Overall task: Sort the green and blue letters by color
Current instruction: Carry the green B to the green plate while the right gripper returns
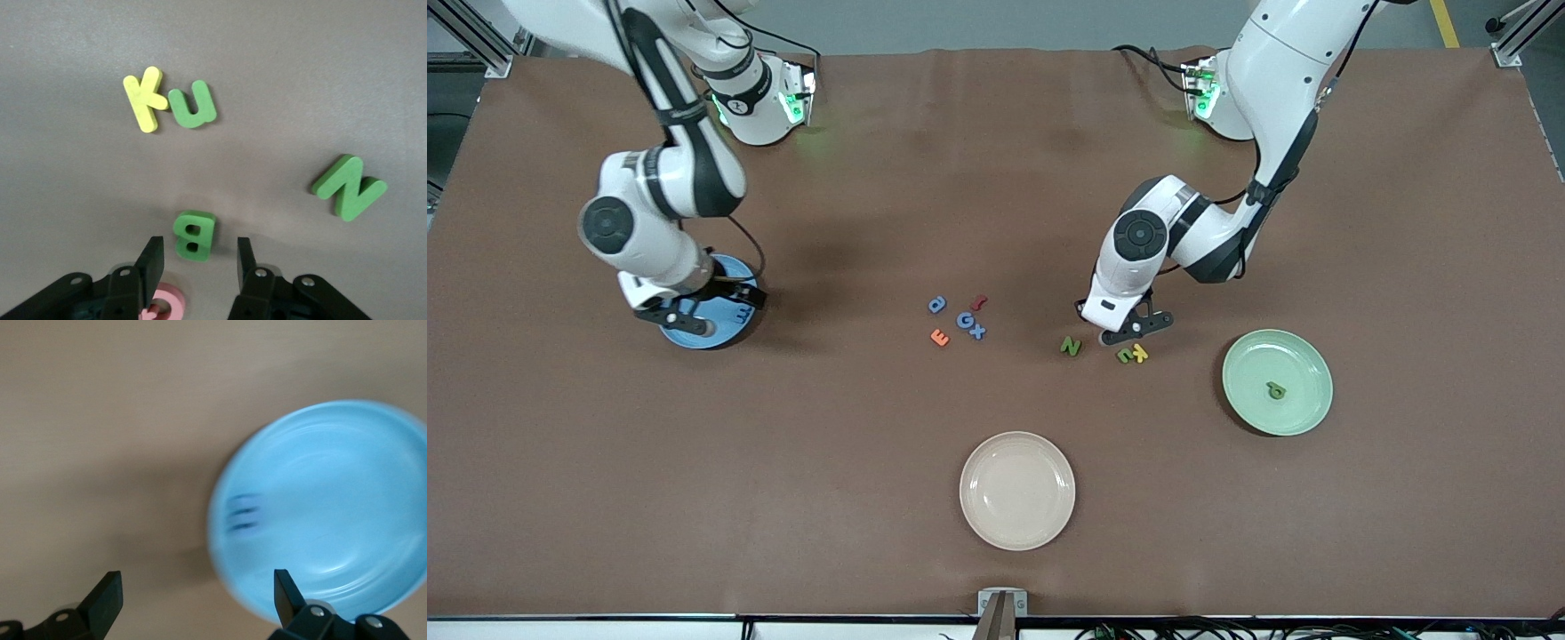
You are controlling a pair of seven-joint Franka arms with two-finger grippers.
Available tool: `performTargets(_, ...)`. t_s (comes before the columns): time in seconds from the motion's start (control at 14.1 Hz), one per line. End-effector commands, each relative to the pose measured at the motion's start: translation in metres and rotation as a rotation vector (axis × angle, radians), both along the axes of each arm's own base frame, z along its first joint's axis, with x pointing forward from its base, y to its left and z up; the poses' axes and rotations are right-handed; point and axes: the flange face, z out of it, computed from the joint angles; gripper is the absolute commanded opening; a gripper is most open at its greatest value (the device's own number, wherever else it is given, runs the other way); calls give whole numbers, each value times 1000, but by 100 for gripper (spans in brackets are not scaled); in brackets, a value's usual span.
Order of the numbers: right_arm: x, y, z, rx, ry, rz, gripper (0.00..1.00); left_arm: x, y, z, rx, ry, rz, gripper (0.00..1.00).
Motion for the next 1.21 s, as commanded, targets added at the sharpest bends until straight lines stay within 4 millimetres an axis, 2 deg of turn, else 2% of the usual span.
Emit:
performTargets(0.0,-2,88,17,19,-33,-87,100,-4,9,5,3,-13,-13,52)
performTargets(0.07,-2,111,15,30,-39,-124,100,1,16,4,4,-12,0,52)
performTargets(0.21,-1,148,7,45,-75,-209,98,0,16,-3,4,-3,4,51)
performTargets(0.5,-2,216,-30,47,-101,-347,95,2,12,-12,-23,-19,15,50)
performTargets(0.57,-5,230,-38,46,-103,-368,90,2,12,-12,-23,-19,17,49)
performTargets(0.71,-5,245,-48,41,-99,-413,66,3,12,-11,-23,-20,18,48)
performTargets(0.78,-5,254,-53,38,-97,-433,62,2,12,-11,-23,-20,15,47)
performTargets(0.85,-6,264,-54,40,-99,-438,62,2,12,-12,-23,-19,14,44)
performTargets(1.0,-4,274,-60,38,-98,-471,62,-1,12,-18,-19,-7,11,30)
performTargets(1.14,-8,284,-66,33,-95,-482,61,1,11,-14,-22,-16,12,2)
